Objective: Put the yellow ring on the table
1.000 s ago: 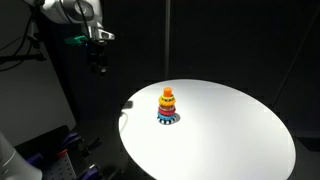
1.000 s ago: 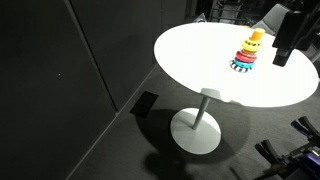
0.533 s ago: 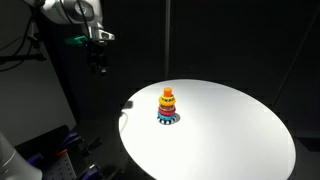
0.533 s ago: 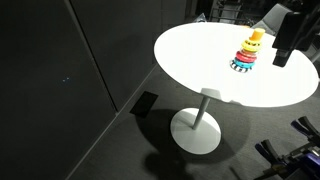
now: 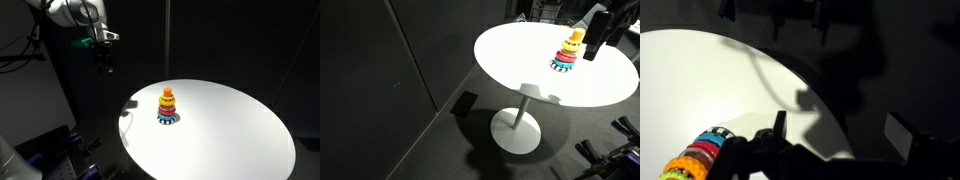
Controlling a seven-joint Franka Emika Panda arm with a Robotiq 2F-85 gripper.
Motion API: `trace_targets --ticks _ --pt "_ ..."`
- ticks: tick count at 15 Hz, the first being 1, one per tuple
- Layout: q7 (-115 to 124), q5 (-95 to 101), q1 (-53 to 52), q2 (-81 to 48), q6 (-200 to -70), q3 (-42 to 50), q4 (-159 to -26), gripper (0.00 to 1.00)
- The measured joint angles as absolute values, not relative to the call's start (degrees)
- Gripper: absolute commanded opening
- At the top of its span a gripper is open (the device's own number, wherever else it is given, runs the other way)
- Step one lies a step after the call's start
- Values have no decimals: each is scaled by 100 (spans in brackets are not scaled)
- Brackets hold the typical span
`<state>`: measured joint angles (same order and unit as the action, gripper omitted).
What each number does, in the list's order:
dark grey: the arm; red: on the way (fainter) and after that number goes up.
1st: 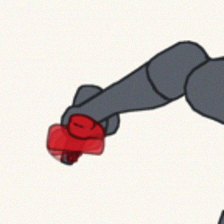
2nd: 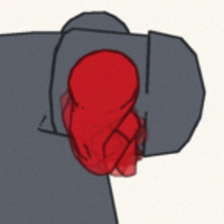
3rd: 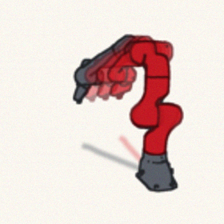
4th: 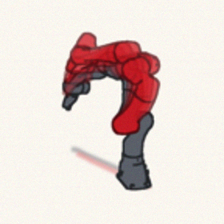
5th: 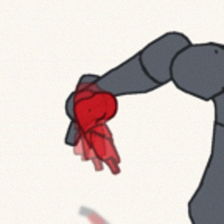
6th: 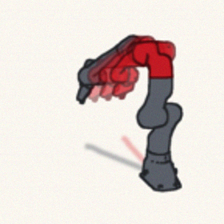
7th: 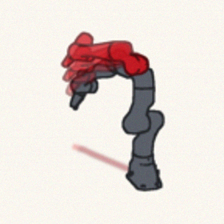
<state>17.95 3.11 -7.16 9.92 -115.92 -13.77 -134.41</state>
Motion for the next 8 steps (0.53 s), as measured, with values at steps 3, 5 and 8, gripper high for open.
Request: trace_targets --ticks 3,5,8 --pt "1847 437 -659 836 -11813 -1241 -13343 100" --pt "1896 543 -589 721 -11949 -1130 -13262 100" --pt "1988 757 -455 537 -12138 -940 -13128 100"
